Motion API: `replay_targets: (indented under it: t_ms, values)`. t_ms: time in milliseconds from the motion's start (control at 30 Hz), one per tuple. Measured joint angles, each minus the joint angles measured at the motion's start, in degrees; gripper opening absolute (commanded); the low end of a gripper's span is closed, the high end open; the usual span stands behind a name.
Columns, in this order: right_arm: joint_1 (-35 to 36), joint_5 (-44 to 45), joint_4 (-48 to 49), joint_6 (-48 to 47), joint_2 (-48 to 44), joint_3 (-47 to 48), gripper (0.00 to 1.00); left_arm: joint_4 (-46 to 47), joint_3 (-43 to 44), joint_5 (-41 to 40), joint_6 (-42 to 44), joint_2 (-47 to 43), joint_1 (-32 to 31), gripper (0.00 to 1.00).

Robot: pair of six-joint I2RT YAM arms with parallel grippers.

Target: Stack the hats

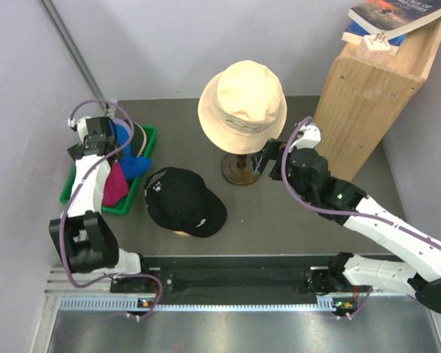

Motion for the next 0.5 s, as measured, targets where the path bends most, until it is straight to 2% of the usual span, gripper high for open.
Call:
replay_targets:
  t_ms: [33, 100, 133, 200, 233, 333, 367, 400, 500]
  values:
    - [-1.3, -1.1, 0.1, -0.9, -0.1, 0.4, 0.98, 1.2, -0.3, 0.5, 0.3, 0.8, 0.7, 0.86]
    - [-3.7, -3.4, 0.2, -2.3, -0.3, 1.2, 0.98, 3.4, -1.3, 2.1, 0.9, 2.6, 1.7, 0.77]
    - [-4.9, -4.6, 0.3, -2.9, -0.5, 1.5, 0.98, 3.9, -1.6, 2.6, 1.1, 3.2, 1.9, 0.69]
    - [-6.9, -6.5, 0.5, -3.8, -0.6, 1.7, 0.98, 4.8, -1.9, 3.6, 1.9, 4.6, 2.2, 0.60]
    - [-7.8, -7.6, 0.6, -4.3, -0.6, 1.8, 0.99, 5.2, -1.9, 3.8, 2.2, 5.1, 2.2, 0.47]
    - [-10.0, -10.5, 0.5, -5.6, -0.5, 1.8, 0.99, 6.3, -1.9, 4.2, 3.1, 5.8, 2.3, 0.22]
    - [-10.5, -11.2, 0.5, -5.9, -0.5, 1.8, 0.99, 6.5, -1.9, 4.2, 3.6, 5.9, 2.4, 0.03]
    - [-11.1, -12.1, 0.5, -6.4, -0.5, 1.8, 0.98, 6.7, -1.9, 4.2, 3.9, 6.1, 2.6, 0.00]
    - [-12.6, -14.3, 0.5, -7.6, -0.2, 1.8, 0.99, 7.0, -1.9, 3.9, 5.2, 6.5, 2.9, 0.00]
